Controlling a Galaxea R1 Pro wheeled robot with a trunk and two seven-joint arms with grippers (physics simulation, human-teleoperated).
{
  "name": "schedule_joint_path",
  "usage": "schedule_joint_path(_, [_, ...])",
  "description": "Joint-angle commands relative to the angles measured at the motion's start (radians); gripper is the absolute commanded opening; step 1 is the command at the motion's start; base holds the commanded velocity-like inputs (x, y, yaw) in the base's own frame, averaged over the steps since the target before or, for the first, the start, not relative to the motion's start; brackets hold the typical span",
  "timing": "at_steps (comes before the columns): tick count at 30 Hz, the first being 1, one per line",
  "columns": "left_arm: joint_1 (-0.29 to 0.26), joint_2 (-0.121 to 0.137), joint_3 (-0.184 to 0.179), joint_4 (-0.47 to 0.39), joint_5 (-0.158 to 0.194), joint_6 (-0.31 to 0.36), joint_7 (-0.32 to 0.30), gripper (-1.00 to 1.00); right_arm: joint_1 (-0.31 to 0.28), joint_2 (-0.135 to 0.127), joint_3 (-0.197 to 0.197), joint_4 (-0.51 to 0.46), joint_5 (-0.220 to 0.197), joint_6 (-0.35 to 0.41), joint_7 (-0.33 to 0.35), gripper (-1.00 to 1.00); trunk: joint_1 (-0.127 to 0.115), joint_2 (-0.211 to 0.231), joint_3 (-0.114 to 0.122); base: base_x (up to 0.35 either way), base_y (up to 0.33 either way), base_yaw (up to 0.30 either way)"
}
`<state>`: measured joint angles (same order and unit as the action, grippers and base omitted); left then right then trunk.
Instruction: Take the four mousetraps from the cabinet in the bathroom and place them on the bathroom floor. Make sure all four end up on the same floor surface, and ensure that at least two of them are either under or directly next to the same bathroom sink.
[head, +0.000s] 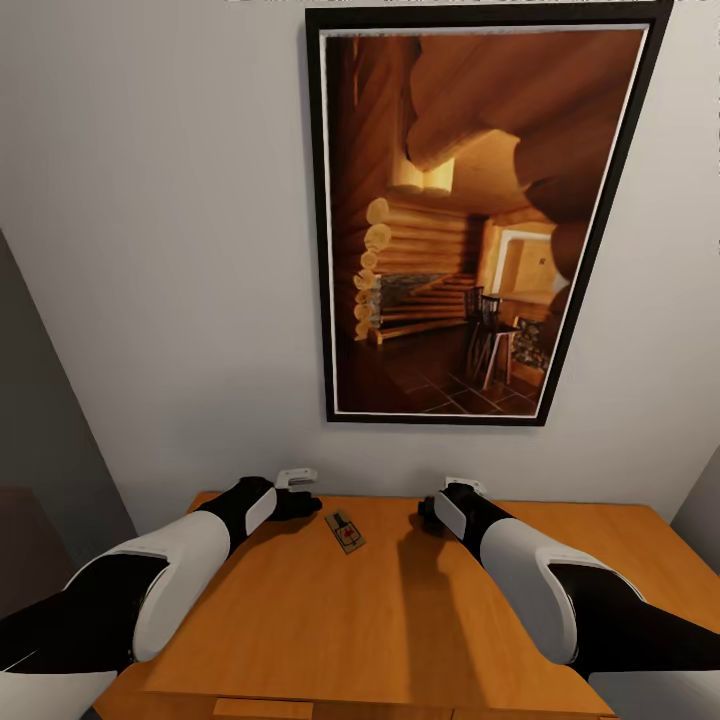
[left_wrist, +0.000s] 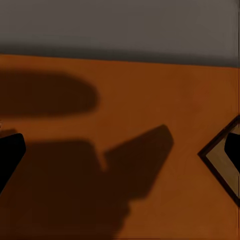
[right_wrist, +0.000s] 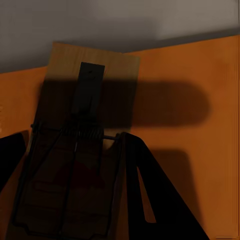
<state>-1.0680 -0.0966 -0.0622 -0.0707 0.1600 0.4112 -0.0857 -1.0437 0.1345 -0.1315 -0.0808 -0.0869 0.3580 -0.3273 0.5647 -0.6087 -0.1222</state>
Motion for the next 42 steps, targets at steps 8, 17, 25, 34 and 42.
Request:
schedule_joint_path(8, [0.0, 0.0, -0.007, -0.001, 0.01, 0.006, -0.001, 1.0, -0.001, 0.0, -0.003, -0.002, -0.01, 0.003, -0.007, -1.0, -0.03, 0.055, 0.023, 0.0, 0.0, 0.0])
schedule_joint_path(17, [-0.001, 0.001, -0.007, -0.001, 0.01, 0.005, -0.002, 1.0, -0.001, 0.0, -0.002, -0.002, -0.01, 0.003, -0.007, -1.0, -0.03, 0.055, 0.023, 0.0, 0.0, 0.0])
schedule_joint_path(25, [0.0, 0.001, -0.007, -0.001, 0.01, 0.006, -0.002, 1.0, 0.0, 0.0, -0.002, -0.002, -0.01, 0.003, -0.007, -1.0, -0.061, 0.111, 0.048, 0.0, 0.0, 0.0])
schedule_joint_path(34, [-0.001, 0.002, -0.007, -0.001, 0.009, 0.005, -0.002, 1.0, -0.001, 0.0, -0.002, -0.002, -0.009, 0.003, -0.007, -1.0, -0.069, 0.125, 0.055, 0.0, 0.0, 0.0])
schedule_joint_path(42, [0.0, 0.002, -0.007, -0.001, 0.01, 0.004, -0.002, 1.0, -0.001, 0.0, -0.002, -0.002, -0.004, 0.002, -0.007, -1.0, -0.069, 0.125, 0.055, 0.0, 0.0, 0.0])
